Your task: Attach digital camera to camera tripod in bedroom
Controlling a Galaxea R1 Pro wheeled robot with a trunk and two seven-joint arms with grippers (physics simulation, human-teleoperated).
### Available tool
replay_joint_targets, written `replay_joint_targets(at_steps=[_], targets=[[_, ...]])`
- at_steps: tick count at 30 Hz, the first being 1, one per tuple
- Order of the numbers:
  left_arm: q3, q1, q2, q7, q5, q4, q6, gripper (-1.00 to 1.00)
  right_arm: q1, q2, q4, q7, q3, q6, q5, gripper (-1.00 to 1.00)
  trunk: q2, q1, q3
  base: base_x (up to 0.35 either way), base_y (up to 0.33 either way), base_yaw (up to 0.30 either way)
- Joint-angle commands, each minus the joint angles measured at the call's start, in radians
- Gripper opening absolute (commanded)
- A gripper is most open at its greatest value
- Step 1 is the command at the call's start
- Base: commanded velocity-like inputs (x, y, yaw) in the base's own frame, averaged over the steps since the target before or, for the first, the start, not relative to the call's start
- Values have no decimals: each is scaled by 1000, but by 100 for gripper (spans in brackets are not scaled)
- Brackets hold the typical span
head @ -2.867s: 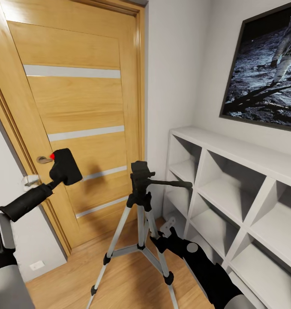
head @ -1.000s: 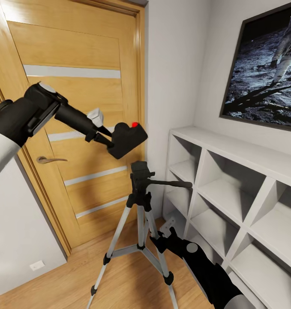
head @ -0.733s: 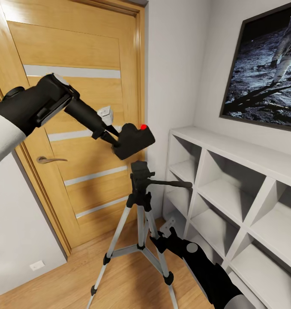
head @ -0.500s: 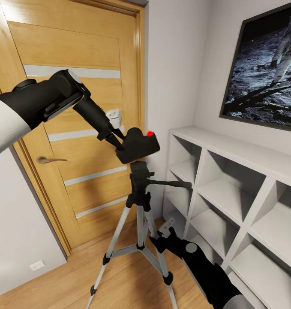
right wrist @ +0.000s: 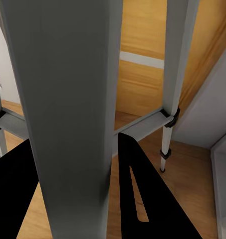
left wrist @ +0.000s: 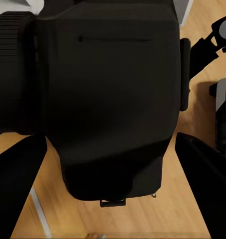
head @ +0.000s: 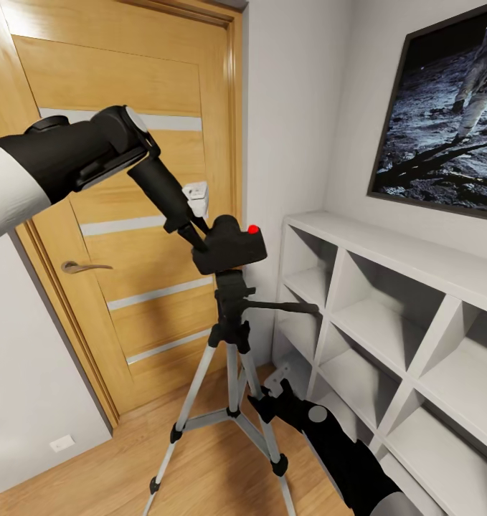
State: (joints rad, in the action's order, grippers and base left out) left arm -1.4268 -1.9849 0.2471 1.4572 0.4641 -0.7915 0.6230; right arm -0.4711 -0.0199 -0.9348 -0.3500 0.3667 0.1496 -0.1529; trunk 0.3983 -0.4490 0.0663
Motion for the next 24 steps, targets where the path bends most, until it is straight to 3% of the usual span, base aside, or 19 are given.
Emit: replay_joint_targets(at_steps=[1,9,15,24], targets=[[-11,-7,0,0,8,-2,10,-100,1,-1,1,-6,3,5,11,-100,2,-1,3,0,0,0],[-43,-26,5,2,11,-17,11,-100,2,-2,1,-6,4,5,10,-100,2,-1,3,0,0,0],[-48,-38,13,2,48,-32,11,-100,2,-2,1,-5,4,0,9,-100,2,-1,3,0,0,0],[-83,-42,11,1,55,-34,11,-100,2,-2,1,-4,5,-1,9,-100,2,-1,3,0,0,0]])
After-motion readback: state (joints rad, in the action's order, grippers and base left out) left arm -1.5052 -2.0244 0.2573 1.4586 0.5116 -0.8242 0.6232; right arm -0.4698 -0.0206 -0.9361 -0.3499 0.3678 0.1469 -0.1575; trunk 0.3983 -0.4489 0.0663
